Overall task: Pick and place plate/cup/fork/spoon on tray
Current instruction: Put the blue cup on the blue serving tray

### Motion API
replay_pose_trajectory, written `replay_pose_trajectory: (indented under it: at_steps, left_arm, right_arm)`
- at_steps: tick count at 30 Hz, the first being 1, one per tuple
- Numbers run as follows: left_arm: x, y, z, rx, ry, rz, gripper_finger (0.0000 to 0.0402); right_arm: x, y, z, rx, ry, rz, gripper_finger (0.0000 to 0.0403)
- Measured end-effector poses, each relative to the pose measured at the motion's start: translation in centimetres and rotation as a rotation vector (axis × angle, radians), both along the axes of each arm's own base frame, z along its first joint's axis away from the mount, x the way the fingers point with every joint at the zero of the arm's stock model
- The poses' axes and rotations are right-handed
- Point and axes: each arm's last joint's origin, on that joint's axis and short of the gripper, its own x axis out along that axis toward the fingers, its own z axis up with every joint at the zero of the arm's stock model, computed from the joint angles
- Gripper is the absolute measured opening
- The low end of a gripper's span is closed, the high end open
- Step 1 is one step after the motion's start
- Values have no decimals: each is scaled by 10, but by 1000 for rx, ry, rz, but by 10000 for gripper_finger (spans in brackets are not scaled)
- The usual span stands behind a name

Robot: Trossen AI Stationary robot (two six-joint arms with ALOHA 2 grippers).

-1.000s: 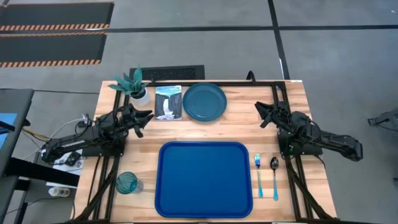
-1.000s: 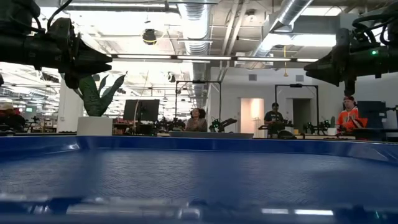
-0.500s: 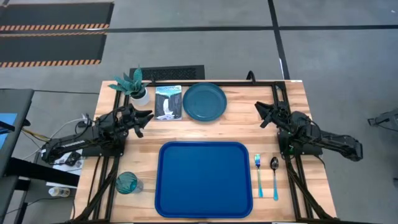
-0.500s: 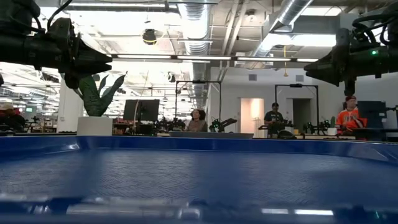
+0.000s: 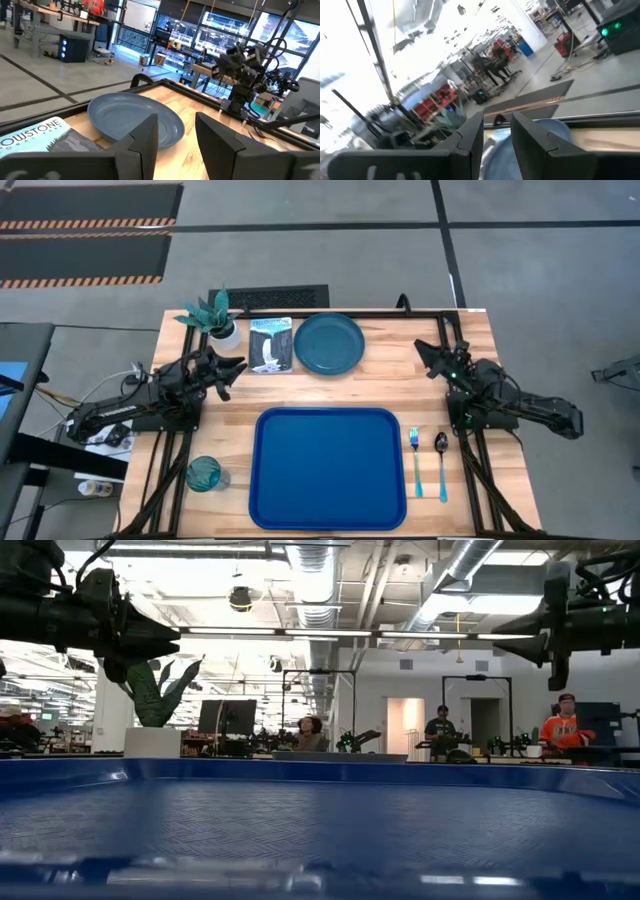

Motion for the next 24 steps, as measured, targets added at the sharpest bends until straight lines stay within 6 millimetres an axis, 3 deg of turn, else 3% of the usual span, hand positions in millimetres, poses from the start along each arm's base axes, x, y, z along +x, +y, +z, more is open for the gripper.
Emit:
replay_pose_trajectory:
  at_steps: [19, 22, 24]
  left_arm:
    - [-2, 3, 7, -135, -160, 92, 119]
    - [-2, 1, 10, -171, -205, 48, 119]
    - [-2, -1, 18, -138, -274, -27, 125]
  right_arm:
    - [-1, -4, -13, 76, 116, -145, 123]
    - [-2, -4, -6, 60, 43, -154, 123]
    - [-5, -3, 11, 25, -41, -145, 125]
